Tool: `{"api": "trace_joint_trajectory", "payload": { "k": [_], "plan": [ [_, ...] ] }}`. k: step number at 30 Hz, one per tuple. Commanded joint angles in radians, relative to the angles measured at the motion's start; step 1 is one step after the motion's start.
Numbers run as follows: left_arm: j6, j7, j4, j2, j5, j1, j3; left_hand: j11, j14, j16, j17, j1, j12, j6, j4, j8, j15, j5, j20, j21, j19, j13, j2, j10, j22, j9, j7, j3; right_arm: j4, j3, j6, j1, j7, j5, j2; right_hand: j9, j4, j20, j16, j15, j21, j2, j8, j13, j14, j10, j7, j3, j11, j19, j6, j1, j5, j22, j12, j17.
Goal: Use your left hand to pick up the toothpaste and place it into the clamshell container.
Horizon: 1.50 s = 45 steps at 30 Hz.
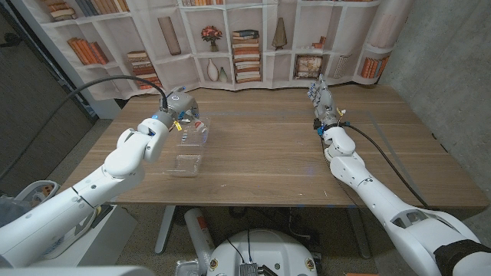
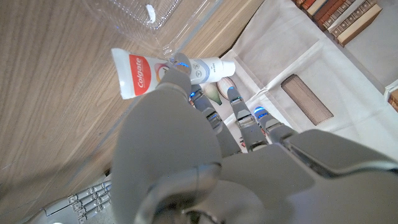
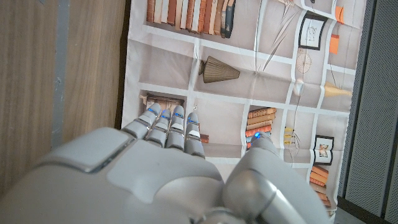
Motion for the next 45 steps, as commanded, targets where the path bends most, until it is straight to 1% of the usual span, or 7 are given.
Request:
{"api": "trace_joint_trajectory", "payload": {
  "k": [1,10,12,16,28,38,45],
  "plan": [
    [0.023,0.009,0.028,-0.009,-0.013,-0.001,-0.007,-0.001,0.008,-0.004,0.002,-0.001,0.008,0.008,0.008,0.005,-0.155,0.006,-0.035,-0.002,0.002,0.003,0.010,0.007,0.003,0.004,-0.005,0.014,0.009,-0.004,-0.007,0.014,0.006,-0.004,0.002,0.003,-0.006,-0.009,0.000,-0.003,-0.002,0.004,-0.003,0.005,0.006,0.011,-0.001,-0.001,-0.002,0.011,0.010,0.004,-0.003,0.001,-0.002,0.004],
    [0.012,0.017,0.060,-0.022,-0.022,-0.020,0.008,-0.001,0.008,-0.004,0.002,-0.001,0.008,0.008,0.008,0.006,-0.155,0.006,-0.033,-0.002,0.001,0.003,0.010,0.007,0.003,0.004,-0.005,0.015,0.003,-0.002,-0.008,0.010,0.001,-0.005,-0.002,0.003,-0.006,-0.009,-0.001,-0.004,-0.002,0.004,-0.003,0.005,0.006,0.012,-0.002,-0.002,-0.002,0.012,0.009,0.004,-0.003,0.001,-0.002,0.004],
    [0.013,0.031,0.072,-0.024,0.002,-0.025,0.022,-0.001,0.009,-0.003,0.002,-0.001,0.008,0.008,0.008,0.006,-0.155,0.006,-0.033,-0.002,0.001,0.003,0.010,0.007,0.003,0.004,-0.005,0.016,-0.002,-0.001,-0.009,0.007,-0.002,-0.005,-0.005,0.003,-0.007,-0.009,-0.001,-0.004,-0.002,0.004,-0.003,0.005,0.006,0.012,-0.001,-0.002,-0.001,0.012,0.010,0.005,-0.003,0.001,-0.002,0.004],
    [0.006,0.048,0.101,-0.049,-0.035,-0.036,0.014,-0.001,0.010,-0.003,0.003,-0.002,0.009,0.008,0.009,0.006,-0.155,0.006,-0.034,-0.002,0.002,0.003,0.011,0.007,0.003,0.004,-0.005,0.017,-0.015,0.000,-0.017,0.000,-0.010,-0.007,-0.010,0.003,-0.007,-0.009,-0.001,-0.004,-0.002,0.005,-0.003,0.005,0.006,0.012,-0.001,-0.002,-0.001,0.012,0.010,0.005,-0.003,0.001,-0.002,0.004],
    [-0.012,0.043,0.146,-0.066,-0.040,-0.063,0.039,-0.001,0.011,-0.002,0.003,-0.003,0.009,0.009,0.008,0.007,-0.155,0.006,-0.033,-0.002,0.002,0.003,0.010,0.007,0.002,0.004,-0.005,0.018,-0.043,0.001,-0.029,-0.015,-0.031,-0.013,-0.022,0.003,-0.008,-0.008,-0.001,-0.005,-0.003,0.006,-0.003,0.005,0.007,0.012,-0.001,-0.001,-0.002,0.013,0.010,0.007,-0.003,0.001,-0.002,0.004],
    [-0.022,0.050,0.163,-0.071,-0.048,-0.060,0.042,-0.001,0.010,-0.003,0.003,-0.004,0.008,0.006,0.008,0.006,-0.154,0.005,-0.028,-0.002,0.002,0.003,0.007,0.006,0.003,0.004,-0.005,0.018,-0.042,-0.003,-0.032,-0.016,-0.037,-0.017,-0.019,0.003,-0.010,-0.008,-0.001,-0.005,-0.003,0.008,-0.003,0.005,0.008,0.011,-0.002,-0.001,0.000,0.013,0.010,0.009,-0.004,0.001,-0.002,0.004],
    [-0.018,0.062,0.175,-0.077,-0.053,-0.055,0.040,-0.001,0.010,-0.003,0.003,-0.005,0.006,0.002,0.007,0.005,-0.154,0.005,-0.034,-0.002,0.000,0.002,0.002,0.002,0.003,0.004,-0.005,0.018,-0.037,-0.006,-0.032,-0.014,-0.038,-0.019,-0.016,0.003,-0.011,-0.009,-0.002,-0.005,-0.003,0.008,-0.003,0.005,0.006,0.012,-0.002,-0.001,-0.001,0.013,0.009,0.010,-0.004,0.001,-0.002,0.004]
  ]
}}
